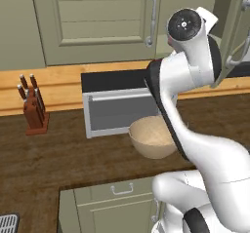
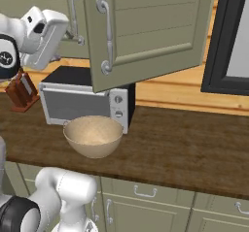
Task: Open the cabinet, pick up the bread from the cabinet and place it in the basket. Then move the basket to the dining counter.
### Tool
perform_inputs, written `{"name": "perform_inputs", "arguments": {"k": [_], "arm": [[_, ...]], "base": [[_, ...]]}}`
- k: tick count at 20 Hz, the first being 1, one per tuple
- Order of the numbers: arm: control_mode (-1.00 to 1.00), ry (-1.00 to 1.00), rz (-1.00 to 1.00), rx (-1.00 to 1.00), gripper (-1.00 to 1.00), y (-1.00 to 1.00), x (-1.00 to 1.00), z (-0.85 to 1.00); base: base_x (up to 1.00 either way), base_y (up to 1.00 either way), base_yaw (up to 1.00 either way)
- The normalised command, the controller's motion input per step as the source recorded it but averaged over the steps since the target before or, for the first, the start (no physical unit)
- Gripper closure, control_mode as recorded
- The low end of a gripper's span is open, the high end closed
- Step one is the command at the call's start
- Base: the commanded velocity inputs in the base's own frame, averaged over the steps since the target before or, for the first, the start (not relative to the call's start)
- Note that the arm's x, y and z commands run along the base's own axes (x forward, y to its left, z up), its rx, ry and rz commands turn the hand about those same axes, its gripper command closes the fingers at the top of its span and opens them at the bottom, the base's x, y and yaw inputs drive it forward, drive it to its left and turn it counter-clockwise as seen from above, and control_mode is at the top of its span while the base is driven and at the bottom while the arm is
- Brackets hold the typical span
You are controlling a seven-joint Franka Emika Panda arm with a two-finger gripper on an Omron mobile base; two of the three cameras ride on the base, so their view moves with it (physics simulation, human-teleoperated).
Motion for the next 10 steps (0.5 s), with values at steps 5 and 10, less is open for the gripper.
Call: {"name": "perform_inputs", "arguments": {"k": [5, 10], "arm": [[-1.00, 0.29, -0.24, -0.16, -1.00, -0.62, 1.00, -0.64], [-1.00, 0.25, -0.17, 0.00, -1.00, -1.00, 0.78, -0.15]], "base": [[0.00, 0.00, 0.00], [0.00, 0.00, 0.00]]}}
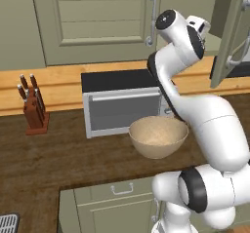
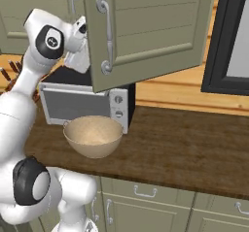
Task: Open the cabinet, pick up the bread from the cabinet and place it in the basket. Then move the basket to the dining counter.
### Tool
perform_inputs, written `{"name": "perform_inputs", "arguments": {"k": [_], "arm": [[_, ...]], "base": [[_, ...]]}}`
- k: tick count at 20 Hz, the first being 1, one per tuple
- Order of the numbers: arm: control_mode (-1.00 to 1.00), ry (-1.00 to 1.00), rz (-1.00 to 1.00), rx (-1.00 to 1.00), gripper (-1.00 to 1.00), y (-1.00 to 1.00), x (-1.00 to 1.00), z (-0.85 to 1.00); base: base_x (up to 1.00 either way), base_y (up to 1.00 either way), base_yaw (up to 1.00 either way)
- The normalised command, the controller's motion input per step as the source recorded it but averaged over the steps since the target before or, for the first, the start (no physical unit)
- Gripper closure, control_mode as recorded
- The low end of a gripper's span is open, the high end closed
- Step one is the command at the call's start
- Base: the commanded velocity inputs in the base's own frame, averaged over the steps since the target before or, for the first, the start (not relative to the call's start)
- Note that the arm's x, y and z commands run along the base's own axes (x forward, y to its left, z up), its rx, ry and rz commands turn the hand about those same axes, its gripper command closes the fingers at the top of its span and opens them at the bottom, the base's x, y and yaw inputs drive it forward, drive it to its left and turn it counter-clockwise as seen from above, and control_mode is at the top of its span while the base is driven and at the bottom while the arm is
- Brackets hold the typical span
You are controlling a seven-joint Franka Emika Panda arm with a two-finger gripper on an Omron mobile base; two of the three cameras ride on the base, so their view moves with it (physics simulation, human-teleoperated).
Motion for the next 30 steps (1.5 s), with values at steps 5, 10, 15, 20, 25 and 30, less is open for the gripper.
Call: {"name": "perform_inputs", "arguments": {"k": [5, 10, 15, 20, 25, 30], "arm": [[-1.00, -0.03, -0.09, 0.03, -1.00, -1.00, -0.22, 0.00], [-1.00, -0.15, 0.00, 0.14, -1.00, -1.00, -0.59, 0.00], [-1.00, -0.29, 0.00, 0.14, -1.00, -1.00, -0.75, 0.00], [-1.00, -0.19, -0.01, 0.07, -1.00, -0.72, -0.31, -0.49], [-1.00, -0.28, 0.00, 0.14, -1.00, 0.09, -0.06, -0.42], [-1.00, -0.22, -0.02, 0.27, -1.00, 0.99, 0.22, 0.49]], "base": [[0.00, 0.00, 0.00], [0.00, 0.00, 0.00], [0.00, 0.00, 0.00], [0.00, 0.00, 0.00], [0.00, 0.00, 0.00], [0.00, 0.00, 0.00]]}}
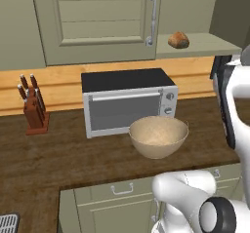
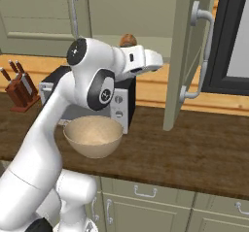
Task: Open the cabinet, pick up the bread from the cabinet and place it in the basket. Then move the basket to the dining counter.
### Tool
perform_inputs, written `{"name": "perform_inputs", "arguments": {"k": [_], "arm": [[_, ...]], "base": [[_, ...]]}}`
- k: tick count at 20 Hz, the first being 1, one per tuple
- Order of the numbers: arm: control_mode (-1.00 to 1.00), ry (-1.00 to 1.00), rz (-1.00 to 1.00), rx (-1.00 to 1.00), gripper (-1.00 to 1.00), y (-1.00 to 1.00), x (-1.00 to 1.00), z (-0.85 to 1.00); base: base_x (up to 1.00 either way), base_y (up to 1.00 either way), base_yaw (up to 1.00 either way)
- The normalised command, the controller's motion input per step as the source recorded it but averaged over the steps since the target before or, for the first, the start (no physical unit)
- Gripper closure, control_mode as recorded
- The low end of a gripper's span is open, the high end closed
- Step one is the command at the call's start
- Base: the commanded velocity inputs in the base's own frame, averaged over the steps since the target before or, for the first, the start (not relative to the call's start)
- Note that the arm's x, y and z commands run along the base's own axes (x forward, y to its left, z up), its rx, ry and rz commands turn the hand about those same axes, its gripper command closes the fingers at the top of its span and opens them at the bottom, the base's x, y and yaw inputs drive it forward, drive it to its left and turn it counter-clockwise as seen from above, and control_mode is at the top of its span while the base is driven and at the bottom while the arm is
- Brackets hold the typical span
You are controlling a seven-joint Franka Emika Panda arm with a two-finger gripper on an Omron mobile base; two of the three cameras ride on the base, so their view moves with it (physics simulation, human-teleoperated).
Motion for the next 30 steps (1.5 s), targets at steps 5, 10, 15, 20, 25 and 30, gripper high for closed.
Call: {"name": "perform_inputs", "arguments": {"k": [5, 10, 15, 20, 25, 30], "arm": [[-1.00, 0.05, 0.00, 0.31, -1.00, 0.92, 0.47, 0.80], [-1.00, 0.13, 0.03, 0.47, -1.00, 0.21, 0.54, 0.49], [-1.00, 0.16, 0.00, 0.25, -1.00, 0.21, 0.56, -0.12], [-1.00, 0.02, 0.04, 0.13, -1.00, 0.00, 0.50, -0.15], [-1.00, -0.13, 0.13, 0.00, -1.00, 0.09, 0.55, -0.55], [-1.00, -0.10, 0.06, 0.02, -1.00, 0.01, 0.57, -0.17]], "base": [[0.00, 0.00, 0.00], [0.00, 0.00, 0.00], [0.00, 0.00, 0.00], [0.00, 0.00, 0.00], [0.00, 0.00, 0.00], [0.00, 0.00, 0.00]]}}
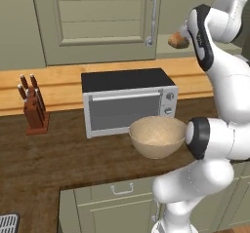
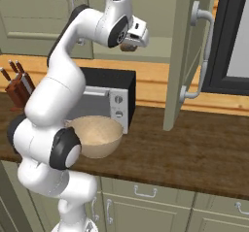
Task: Open the cabinet, pick up the bread from the cabinet and place it in the basket. Then move the basket to the dining counter.
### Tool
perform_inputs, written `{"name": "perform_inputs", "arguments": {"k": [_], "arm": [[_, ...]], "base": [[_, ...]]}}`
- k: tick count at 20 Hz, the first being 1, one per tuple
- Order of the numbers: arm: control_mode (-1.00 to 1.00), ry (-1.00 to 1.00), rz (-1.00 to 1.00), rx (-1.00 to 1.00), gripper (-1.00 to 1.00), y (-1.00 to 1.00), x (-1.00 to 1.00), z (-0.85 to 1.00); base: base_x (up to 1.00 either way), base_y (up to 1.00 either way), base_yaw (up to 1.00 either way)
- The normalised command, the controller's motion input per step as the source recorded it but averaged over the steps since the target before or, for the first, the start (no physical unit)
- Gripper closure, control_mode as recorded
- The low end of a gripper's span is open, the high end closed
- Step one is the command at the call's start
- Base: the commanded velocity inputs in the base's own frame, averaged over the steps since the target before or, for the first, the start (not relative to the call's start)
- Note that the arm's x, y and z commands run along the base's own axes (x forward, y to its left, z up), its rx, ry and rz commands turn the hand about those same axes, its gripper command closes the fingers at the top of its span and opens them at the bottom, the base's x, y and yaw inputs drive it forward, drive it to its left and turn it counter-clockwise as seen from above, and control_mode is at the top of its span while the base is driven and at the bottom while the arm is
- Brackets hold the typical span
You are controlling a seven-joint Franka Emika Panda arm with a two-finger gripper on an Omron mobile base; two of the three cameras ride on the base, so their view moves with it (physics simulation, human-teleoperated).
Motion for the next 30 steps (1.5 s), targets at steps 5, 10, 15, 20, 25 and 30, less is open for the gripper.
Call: {"name": "perform_inputs", "arguments": {"k": [5, 10, 15, 20, 25, 30], "arm": [[-1.00, -0.06, 0.00, 0.03, -1.00, 0.00, 0.53, 0.00], [-1.00, 0.00, 0.00, 0.00, -1.00, 0.01, 0.51, 0.00], [-1.00, -0.01, 0.00, 0.00, -1.00, 0.00, 0.53, 0.00], [-1.00, -0.01, 0.00, 0.00, -1.00, 0.00, 0.49, 0.00], [-1.00, -0.01, 0.00, 0.00, -1.00, 0.00, 0.22, -0.10], [-1.00, -0.02, 0.00, 0.00, 1.00, 0.00, -0.02, -0.26]], "base": [[0.00, 0.00, 0.00], [0.00, 0.00, 0.00], [0.00, 0.00, 0.00], [0.00, 0.00, 0.00], [0.00, 0.00, 0.00], [0.00, 0.00, 0.00]]}}
